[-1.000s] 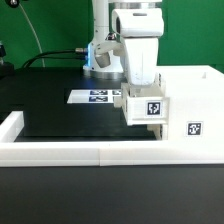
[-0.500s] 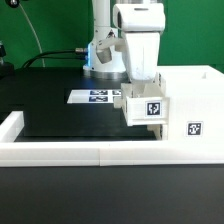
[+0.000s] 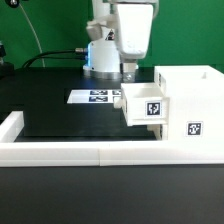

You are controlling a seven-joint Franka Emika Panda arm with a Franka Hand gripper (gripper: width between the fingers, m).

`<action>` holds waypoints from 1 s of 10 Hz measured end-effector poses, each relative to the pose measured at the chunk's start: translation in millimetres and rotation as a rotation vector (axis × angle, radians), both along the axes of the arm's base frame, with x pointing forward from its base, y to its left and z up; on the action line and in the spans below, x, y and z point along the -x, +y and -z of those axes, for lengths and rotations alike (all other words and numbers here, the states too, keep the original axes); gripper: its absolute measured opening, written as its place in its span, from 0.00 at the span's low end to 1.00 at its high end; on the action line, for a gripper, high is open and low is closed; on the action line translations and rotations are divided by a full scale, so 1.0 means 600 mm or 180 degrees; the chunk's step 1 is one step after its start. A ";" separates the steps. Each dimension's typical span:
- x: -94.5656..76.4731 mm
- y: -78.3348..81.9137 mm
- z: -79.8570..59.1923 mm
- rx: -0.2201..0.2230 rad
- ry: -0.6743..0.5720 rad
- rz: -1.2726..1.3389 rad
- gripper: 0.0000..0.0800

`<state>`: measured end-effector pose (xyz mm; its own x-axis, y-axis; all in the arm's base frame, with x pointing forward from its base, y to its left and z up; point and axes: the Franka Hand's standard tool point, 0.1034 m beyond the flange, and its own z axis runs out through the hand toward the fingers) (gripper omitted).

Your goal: Assemble drawer

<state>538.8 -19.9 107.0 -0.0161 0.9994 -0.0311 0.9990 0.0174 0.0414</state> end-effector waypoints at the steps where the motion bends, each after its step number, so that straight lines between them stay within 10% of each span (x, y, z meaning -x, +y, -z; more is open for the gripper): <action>1: 0.000 -0.016 -0.002 0.0006 -0.0006 -0.0032 0.81; 4: 0.006 -0.069 0.022 -0.0082 0.0074 -0.0268 0.81; 6: 0.007 -0.091 0.045 -0.0407 0.0152 -0.0293 0.81; 10: 0.023 -0.052 0.071 -0.0544 0.0250 -0.0099 0.81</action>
Offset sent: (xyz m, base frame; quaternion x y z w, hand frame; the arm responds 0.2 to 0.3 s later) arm 0.0060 -0.0138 -0.0199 0.0197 0.0240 -0.0443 0.9985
